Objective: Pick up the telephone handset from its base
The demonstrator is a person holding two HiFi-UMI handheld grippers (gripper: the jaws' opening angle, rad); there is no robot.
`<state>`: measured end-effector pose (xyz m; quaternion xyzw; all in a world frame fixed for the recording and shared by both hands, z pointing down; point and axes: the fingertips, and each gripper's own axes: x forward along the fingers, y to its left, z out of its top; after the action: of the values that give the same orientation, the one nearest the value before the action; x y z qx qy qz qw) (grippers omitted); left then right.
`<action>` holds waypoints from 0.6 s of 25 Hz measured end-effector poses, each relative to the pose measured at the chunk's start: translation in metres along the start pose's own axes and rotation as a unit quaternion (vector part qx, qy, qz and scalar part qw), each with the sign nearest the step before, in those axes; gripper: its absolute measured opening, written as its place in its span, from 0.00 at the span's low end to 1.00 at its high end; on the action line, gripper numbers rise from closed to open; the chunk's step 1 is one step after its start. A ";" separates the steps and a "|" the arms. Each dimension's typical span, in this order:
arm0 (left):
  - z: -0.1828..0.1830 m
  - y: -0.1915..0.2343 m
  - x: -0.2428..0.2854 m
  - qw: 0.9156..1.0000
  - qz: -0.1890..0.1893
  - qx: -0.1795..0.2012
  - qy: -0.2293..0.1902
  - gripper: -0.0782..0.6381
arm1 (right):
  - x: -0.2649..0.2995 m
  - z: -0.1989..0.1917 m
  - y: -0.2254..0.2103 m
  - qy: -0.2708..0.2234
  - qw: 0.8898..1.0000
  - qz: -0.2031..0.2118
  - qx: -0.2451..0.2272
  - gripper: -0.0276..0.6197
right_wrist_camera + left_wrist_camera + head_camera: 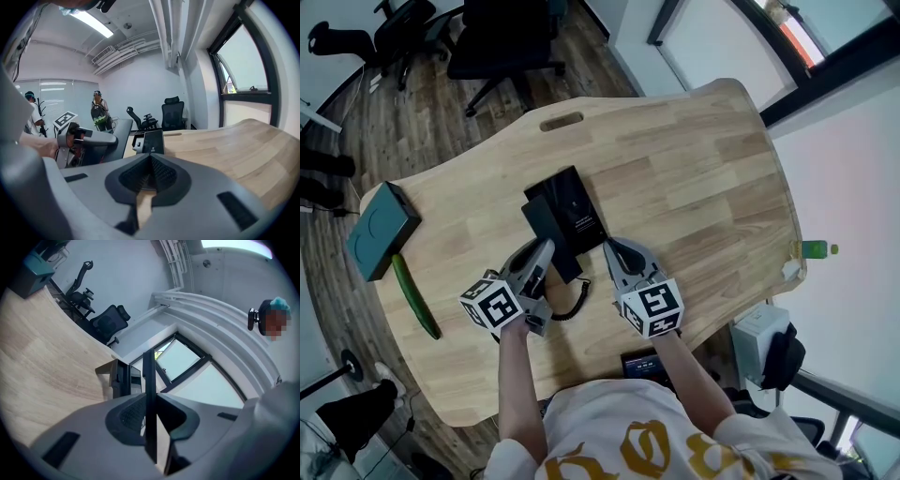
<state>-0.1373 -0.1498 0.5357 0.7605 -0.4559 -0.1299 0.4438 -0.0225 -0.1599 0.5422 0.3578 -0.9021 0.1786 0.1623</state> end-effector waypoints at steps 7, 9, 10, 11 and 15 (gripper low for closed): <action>-0.004 -0.026 -0.016 0.999 -0.030 0.014 0.008 0.21 | -0.014 0.010 0.011 -0.013 1.000 -0.002 -0.011 0.05; -0.005 -0.032 -0.021 0.999 -0.035 0.013 0.006 0.21 | -0.019 0.014 0.015 -0.019 1.000 -0.003 -0.014 0.05; -0.005 -0.035 -0.024 0.999 -0.036 0.012 0.003 0.21 | -0.022 0.016 0.016 -0.021 1.000 -0.004 -0.015 0.05; -0.005 -0.038 -0.027 0.999 -0.038 0.009 -0.001 0.21 | -0.025 0.018 0.018 -0.025 1.000 -0.005 -0.016 0.05; -0.006 -0.051 -0.038 0.999 -0.042 0.010 -0.009 0.21 | -0.039 0.025 0.024 -0.039 0.999 -0.009 -0.019 0.05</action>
<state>-0.1245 -0.1061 0.4908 0.7824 -0.4286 -0.1508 0.4259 -0.0166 -0.1312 0.4987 0.3691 -0.9079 0.1458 0.1353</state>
